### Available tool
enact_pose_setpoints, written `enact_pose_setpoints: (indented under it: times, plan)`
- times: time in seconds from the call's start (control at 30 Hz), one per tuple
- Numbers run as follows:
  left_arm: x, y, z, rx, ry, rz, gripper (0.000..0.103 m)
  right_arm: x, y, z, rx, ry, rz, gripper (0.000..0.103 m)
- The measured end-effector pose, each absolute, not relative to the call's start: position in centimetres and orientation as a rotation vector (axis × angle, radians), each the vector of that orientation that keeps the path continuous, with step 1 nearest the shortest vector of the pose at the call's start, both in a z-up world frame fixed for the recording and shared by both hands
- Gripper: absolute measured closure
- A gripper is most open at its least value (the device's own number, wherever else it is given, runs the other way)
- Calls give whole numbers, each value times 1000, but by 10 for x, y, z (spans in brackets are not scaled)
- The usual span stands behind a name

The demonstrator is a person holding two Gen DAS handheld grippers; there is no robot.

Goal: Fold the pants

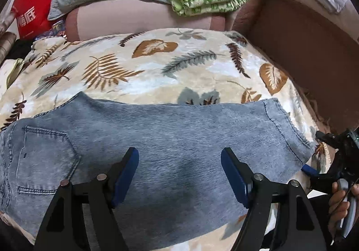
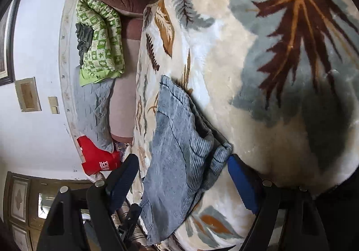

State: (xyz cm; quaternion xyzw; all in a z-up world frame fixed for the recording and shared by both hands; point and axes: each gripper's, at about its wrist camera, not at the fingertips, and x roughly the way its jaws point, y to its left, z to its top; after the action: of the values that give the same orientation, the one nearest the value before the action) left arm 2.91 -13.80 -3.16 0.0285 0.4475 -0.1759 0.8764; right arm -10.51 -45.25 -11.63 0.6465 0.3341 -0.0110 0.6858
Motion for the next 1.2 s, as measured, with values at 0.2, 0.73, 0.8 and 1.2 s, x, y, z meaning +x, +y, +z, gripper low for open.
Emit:
enact_pose_setpoints:
  times: [0.2,0.73,0.8,1.2]
  plan:
    - [51,-165,-76,211,1036,-276,26,-98,-451,-115,1435,752,-52,19]
    - [37,-145,-97,363,1044,-260,3,-77,-448,-96,1148,938,-144,77]
    - [37,-141,-98,347,1040,-275,3,-70,-442,-80,1090,941,-148,81]
    - [3,55,-3,-114,771,-74,7,-10,-198,76,464,786,301,85]
